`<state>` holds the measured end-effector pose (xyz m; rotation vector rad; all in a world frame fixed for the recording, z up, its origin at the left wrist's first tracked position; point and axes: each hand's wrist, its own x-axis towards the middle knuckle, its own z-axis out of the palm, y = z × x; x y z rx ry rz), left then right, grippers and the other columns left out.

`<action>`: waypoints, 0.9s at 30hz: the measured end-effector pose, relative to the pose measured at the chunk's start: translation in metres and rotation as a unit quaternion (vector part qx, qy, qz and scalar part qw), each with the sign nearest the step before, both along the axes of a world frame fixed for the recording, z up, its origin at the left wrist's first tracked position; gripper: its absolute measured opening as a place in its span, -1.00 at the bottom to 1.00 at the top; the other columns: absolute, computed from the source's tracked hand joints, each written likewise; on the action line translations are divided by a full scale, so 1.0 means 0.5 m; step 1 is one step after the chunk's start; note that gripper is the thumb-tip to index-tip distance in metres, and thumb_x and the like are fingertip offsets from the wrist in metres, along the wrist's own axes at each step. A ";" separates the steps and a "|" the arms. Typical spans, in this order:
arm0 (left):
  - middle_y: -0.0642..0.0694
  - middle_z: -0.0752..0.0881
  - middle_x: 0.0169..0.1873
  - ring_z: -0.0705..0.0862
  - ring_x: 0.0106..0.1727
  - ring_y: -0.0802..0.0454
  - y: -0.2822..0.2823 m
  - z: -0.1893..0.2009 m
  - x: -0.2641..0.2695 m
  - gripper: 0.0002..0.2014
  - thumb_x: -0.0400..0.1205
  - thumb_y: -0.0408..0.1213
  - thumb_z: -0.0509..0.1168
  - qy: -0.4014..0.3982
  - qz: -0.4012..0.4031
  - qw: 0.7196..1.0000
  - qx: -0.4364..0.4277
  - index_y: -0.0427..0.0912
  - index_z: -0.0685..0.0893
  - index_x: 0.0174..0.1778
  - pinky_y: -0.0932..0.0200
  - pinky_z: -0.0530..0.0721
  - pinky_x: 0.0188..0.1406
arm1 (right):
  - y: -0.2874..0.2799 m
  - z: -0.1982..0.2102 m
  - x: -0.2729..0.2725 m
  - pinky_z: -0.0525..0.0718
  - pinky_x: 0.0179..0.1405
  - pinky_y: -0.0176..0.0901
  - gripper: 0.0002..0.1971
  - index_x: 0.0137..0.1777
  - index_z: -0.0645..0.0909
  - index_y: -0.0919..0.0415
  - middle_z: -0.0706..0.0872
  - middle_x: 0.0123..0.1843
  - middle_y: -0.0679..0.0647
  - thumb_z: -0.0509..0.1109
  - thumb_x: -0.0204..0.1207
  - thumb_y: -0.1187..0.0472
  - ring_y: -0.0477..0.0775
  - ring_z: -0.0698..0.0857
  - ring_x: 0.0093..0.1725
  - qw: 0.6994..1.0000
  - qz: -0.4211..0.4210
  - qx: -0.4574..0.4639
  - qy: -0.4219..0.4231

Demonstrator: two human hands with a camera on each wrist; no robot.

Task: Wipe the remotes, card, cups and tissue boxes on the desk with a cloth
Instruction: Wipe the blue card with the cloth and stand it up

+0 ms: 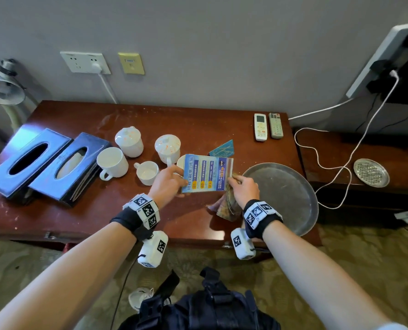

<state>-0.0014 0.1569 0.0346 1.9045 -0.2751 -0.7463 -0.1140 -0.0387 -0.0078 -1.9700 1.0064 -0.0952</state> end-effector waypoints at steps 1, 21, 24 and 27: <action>-0.28 0.81 0.00 0.85 -0.19 -0.11 -0.011 0.005 0.004 -0.86 0.70 -0.43 0.30 -0.009 0.009 1.000 -0.001 -0.11 0.52 -0.06 0.13 0.73 -0.36 | -0.006 0.005 -0.002 0.58 0.33 -0.02 -0.66 0.30 0.73 0.11 0.78 0.23 0.11 0.39 0.61 -0.01 0.20 0.66 0.29 1.000 -0.012 0.020 -0.012; -0.04 0.73 -0.09 0.71 -0.23 0.12 -0.236 0.092 0.153 -0.95 0.64 -0.30 0.26 -0.201 -0.072 0.969 0.121 -0.11 0.57 0.00 0.20 0.68 -0.42 | -0.144 0.080 0.067 0.68 0.26 0.06 -0.58 0.37 0.65 0.20 0.78 0.14 0.13 0.50 0.50 0.24 0.15 0.75 0.10 0.955 -0.226 0.156 -0.108; -0.10 0.73 -0.04 0.77 -0.09 -0.05 -0.258 0.096 0.163 -0.92 0.61 -0.31 0.25 -0.174 -0.069 0.975 0.119 -0.10 0.57 0.00 0.01 0.82 -0.25 | -0.156 0.095 0.065 0.68 0.10 -0.02 -0.50 0.43 0.57 0.25 0.75 0.15 0.19 0.52 0.47 0.30 0.16 0.73 0.07 0.943 -0.234 0.204 -0.122; -0.11 0.74 -0.01 0.76 -0.07 -0.03 -0.282 0.101 0.176 -0.92 0.63 -0.33 0.25 -0.166 -0.082 0.976 0.113 -0.13 0.59 0.00 0.27 0.68 -0.54 | -0.169 0.104 0.062 0.62 -0.14 -0.12 -0.42 0.50 0.49 0.23 0.71 0.14 0.17 0.50 0.47 0.37 0.08 0.70 -0.02 0.939 -0.236 0.218 -0.120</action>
